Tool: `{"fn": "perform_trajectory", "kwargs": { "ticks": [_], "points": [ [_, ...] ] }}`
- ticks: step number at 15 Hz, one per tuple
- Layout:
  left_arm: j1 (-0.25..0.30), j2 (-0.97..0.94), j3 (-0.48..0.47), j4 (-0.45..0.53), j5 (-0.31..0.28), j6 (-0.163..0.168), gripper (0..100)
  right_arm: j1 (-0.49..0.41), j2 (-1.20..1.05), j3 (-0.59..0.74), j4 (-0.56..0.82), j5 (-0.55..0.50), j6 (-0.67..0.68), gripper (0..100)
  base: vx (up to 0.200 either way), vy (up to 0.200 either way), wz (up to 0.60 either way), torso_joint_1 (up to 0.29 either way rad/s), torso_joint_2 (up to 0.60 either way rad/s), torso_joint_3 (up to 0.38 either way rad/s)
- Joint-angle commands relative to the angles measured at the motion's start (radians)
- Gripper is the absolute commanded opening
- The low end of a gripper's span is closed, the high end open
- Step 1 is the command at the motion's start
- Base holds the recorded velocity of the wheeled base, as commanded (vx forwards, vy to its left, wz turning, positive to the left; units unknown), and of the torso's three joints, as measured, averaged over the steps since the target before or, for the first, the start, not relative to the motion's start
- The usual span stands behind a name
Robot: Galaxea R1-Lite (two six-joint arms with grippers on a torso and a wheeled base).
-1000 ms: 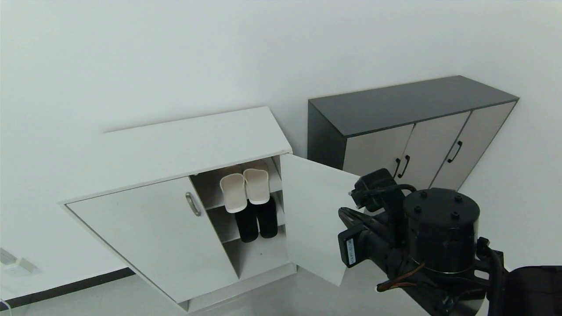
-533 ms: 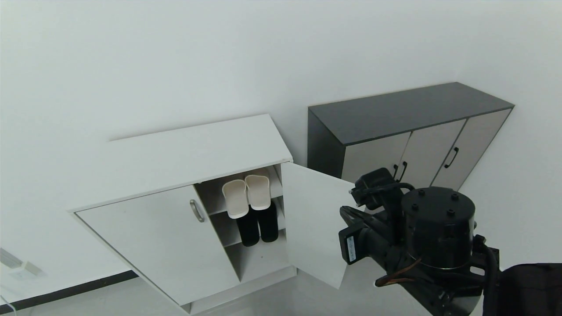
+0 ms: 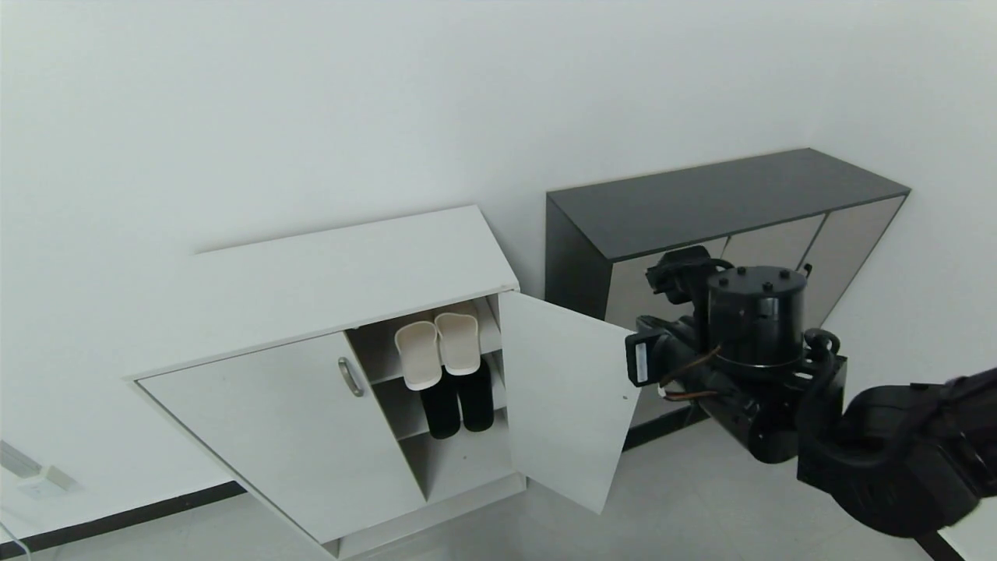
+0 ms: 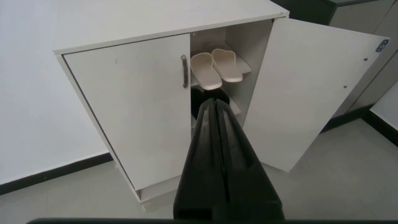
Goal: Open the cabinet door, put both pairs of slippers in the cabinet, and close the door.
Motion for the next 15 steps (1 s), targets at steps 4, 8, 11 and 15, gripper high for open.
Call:
{"fn": "perform_trajectory", "kwargs": {
  "ticks": [4,8,11,15],
  "points": [
    [0.0,0.0,0.0,0.0,0.0,-0.003,0,-0.15,0.173,-0.172,0.053,0.052,0.061,0,0.0,0.0,0.0,0.0,0.0,0.0],
    [0.0,0.0,0.0,0.0,0.0,-0.003,0,-0.212,0.217,-0.262,0.158,0.175,0.158,0,0.0,0.0,0.0,0.0,0.0,0.0],
    [0.0,0.0,0.0,0.0,0.0,-0.003,0,-0.243,0.271,-0.299,0.153,0.201,0.181,0,0.0,0.0,0.0,0.0,0.0,0.0],
    [0.0,0.0,0.0,0.0,-0.001,-0.005,0,-0.246,0.346,-0.339,0.151,0.209,0.199,0,0.0,0.0,0.0,0.0,0.0,0.0]
  ]
}}
